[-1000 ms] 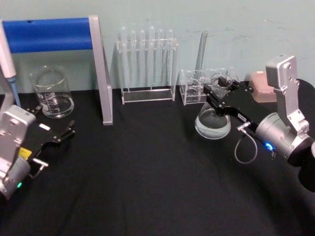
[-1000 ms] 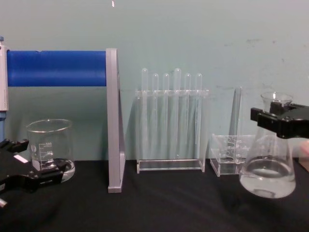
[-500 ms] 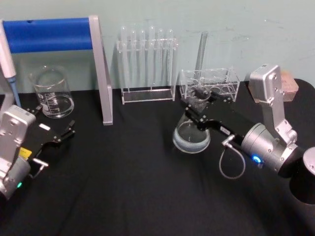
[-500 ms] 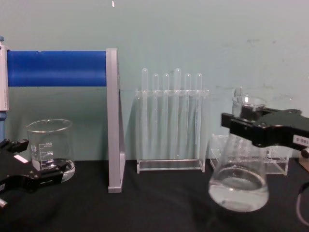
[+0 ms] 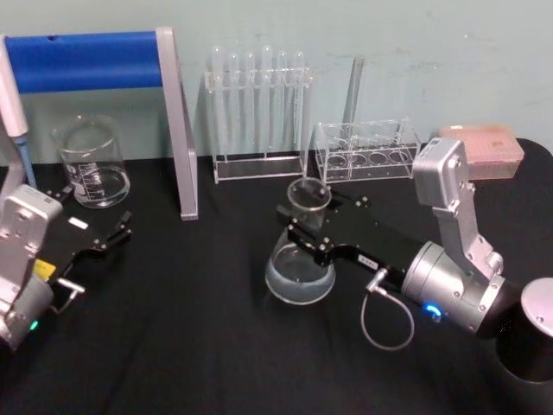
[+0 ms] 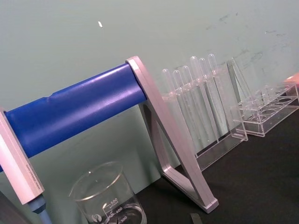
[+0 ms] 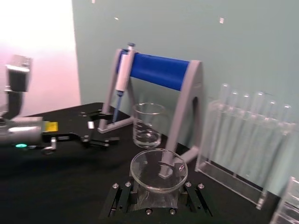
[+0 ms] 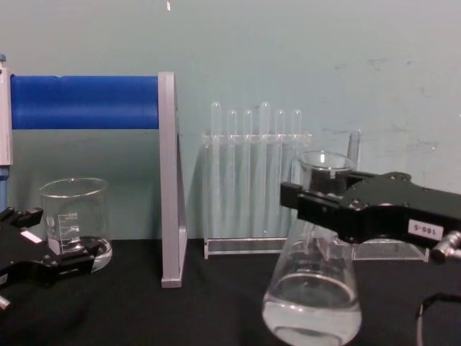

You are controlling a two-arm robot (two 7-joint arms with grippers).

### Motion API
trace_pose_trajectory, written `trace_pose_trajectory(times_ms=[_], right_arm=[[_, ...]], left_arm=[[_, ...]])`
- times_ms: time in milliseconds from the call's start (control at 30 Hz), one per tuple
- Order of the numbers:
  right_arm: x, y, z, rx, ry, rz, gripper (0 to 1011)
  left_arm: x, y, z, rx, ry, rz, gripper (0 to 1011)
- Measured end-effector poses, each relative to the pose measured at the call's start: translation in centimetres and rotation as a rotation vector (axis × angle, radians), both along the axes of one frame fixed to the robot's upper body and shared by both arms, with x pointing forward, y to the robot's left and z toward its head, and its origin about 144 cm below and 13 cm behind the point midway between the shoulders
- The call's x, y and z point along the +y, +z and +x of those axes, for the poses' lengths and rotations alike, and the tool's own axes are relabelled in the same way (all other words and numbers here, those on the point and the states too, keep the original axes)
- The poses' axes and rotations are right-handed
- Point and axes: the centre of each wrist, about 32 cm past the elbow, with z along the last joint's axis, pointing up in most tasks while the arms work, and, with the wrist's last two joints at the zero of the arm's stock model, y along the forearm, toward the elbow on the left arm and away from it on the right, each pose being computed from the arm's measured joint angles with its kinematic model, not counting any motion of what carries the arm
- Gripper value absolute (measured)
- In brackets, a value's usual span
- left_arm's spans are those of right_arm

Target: Grasp the erlenmeyer flask with one hand, shake it three times, then place it back.

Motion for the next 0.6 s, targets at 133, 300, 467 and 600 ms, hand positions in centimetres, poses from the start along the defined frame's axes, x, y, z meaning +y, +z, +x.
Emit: trace_pose_trajectory(times_ms=[133, 300, 467, 600], right_arm=[[0.3, 0.0, -0.5, -0.001, 0.036, -0.001, 456], [0.6, 0.0, -1.1, -0.004, 0.085, -0.003, 456], [0.8, 0.0, -1.5, -0.005, 0.119, -0.006, 456], [0.9, 0.0, -1.8, -0.005, 0.142, -0.008, 456]], left_arm=[[0.0, 0.0, 0.0, 0.0, 0.0, 0.0, 1001], [0.0, 0.0, 0.0, 0.0, 0.0, 0.0, 1001], [0.0, 0.0, 0.0, 0.0, 0.0, 0.0, 1001], [0.0, 0.0, 0.0, 0.0, 0.0, 0.0, 1001]])
